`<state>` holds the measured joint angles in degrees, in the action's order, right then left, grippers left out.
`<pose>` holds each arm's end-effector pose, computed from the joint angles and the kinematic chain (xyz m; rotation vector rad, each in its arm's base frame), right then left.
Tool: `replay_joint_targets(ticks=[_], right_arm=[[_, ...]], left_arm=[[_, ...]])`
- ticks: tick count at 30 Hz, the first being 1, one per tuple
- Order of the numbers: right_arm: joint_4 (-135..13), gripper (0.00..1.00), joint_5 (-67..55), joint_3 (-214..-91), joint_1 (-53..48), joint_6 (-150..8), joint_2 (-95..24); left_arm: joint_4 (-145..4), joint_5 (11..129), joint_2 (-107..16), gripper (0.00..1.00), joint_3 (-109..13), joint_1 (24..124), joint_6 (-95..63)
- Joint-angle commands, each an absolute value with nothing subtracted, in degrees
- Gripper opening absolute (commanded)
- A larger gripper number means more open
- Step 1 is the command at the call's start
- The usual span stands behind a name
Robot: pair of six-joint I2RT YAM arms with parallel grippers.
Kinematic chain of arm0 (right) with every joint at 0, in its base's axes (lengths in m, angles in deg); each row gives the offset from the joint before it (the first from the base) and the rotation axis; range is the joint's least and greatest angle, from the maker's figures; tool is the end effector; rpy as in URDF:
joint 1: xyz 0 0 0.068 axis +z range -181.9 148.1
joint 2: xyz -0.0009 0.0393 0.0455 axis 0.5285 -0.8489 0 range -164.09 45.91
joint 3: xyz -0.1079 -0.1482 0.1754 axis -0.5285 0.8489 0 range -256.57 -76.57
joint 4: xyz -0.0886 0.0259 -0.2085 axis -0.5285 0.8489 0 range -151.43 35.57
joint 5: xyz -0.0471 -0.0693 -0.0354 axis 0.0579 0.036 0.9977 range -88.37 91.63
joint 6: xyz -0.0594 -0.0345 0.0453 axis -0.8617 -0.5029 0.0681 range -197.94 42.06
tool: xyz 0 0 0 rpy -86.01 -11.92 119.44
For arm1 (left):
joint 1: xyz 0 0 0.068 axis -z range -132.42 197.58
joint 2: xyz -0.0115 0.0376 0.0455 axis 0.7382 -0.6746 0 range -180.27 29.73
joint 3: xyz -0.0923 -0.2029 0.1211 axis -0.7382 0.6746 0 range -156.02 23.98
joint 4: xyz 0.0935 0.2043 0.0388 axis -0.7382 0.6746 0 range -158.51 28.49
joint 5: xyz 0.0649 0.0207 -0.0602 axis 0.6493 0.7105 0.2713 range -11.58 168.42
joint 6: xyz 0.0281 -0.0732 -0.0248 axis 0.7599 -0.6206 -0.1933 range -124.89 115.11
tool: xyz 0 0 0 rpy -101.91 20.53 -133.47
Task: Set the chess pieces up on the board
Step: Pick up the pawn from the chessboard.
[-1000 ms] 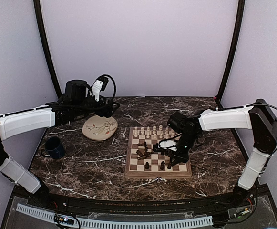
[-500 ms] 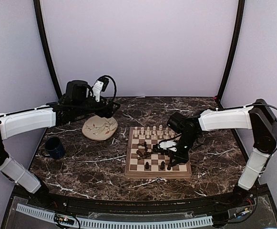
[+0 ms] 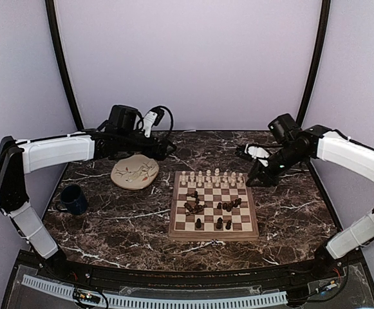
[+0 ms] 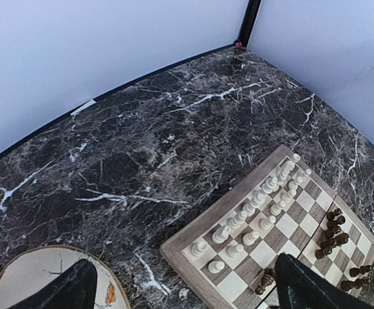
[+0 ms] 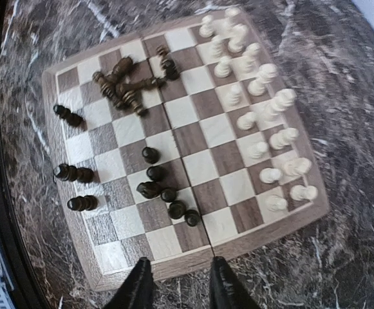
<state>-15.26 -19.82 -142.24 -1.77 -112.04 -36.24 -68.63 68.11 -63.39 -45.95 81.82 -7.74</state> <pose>0.2192 0.1575 0.2288 -1.4924 2.1507 0.4730 0.3084 -0.2255 0.2737 0.6598 1.9046 -0.5951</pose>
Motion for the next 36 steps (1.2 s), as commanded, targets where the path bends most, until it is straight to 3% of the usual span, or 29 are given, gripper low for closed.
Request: replay_joint_targets(ticks=[1,8,10,14,16,19,20,24,36], right_arm=[[-20.8,0.39,-23.0,-139.1,-5.4,-109.7,-29.0],[-28.4,0.4,-26.6,-135.3,-11.9,-106.9,-24.4],[-29.5,0.4,-29.8,-134.0,-15.4,-106.1,-24.5],[-32.5,0.4,-31.9,-129.7,-18.8,-105.0,-21.1],[-34.4,0.41,-32.3,-127.4,-19.3,-104.7,-18.8],[-35.0,0.43,-32.4,-126.4,-19.9,-105.0,-17.8],[-34.8,0.43,-32.2,-126.6,-20.0,-105.3,-18.0],[-34.1,0.43,-32.2,-126.8,-20.0,-106.3,-19.1],[-33.7,0.43,-32.9,-126.6,-20.0,-107.0,-20.3]], left_arm=[[-61.9,66.9,-65.4,0.99,-50.4,86.7,-3.4],[-57.8,87.4,-69.1,0.99,-53.3,93.9,1.1],[-55.1,82.6,-71.1,0.98,-55.3,93.9,4.9],[-64.9,68.8,-66.8,0.92,-45.7,93.7,6.9],[-63.0,64.1,-67.5,0.81,-46.1,92.7,7.2],[-60.3,50.4,-71.7,0.47,-48.0,87.5,3.4],[-61.5,45.6,-72.9,0.44,-47.7,85.6,2.0],[-73.9,37.7,-73.7,0.48,-40.0,83.7,1.4],[-84.6,39.3,-78.6,0.48,-36.9,83.6,2.9]])
